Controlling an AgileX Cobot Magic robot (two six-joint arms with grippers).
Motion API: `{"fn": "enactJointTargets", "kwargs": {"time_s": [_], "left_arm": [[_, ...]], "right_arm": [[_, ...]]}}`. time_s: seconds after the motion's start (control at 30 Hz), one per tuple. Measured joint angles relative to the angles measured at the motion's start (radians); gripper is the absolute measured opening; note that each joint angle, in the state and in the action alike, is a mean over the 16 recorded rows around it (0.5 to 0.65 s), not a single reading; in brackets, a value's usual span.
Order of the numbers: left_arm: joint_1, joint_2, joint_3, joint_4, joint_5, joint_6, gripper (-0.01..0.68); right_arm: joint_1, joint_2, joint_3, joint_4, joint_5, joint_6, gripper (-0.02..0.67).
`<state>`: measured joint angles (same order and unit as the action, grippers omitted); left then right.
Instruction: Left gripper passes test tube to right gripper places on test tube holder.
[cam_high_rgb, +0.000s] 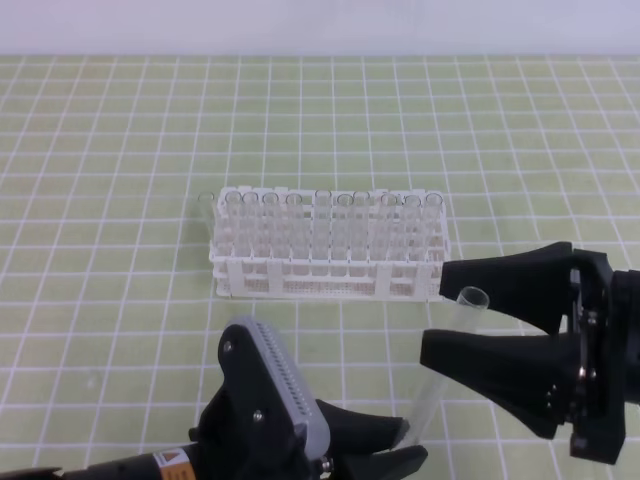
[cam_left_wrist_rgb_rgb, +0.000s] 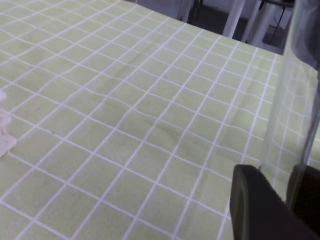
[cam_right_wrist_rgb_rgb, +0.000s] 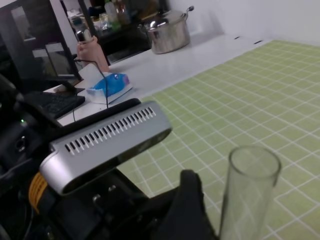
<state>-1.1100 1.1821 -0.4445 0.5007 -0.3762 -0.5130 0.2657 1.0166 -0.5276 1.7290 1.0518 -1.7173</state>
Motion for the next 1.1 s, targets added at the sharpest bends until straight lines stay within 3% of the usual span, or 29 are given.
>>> {"fn": "enactJointTargets", "kwargs": {"time_s": [0.5, 1.1], "left_arm": [[0.000, 0.004, 0.000, -0.002, -0.058, 0.002, 0.106], [0.000, 0.108, 0.000, -0.003, -0.226, -0.011, 0.105]], "right_arm": [[0.017, 0.032, -0.019, 0.002, 0.050, -0.013, 0.349], [0.017, 0.032, -0.019, 0.002, 0.053, -0.014, 0.333]]}}
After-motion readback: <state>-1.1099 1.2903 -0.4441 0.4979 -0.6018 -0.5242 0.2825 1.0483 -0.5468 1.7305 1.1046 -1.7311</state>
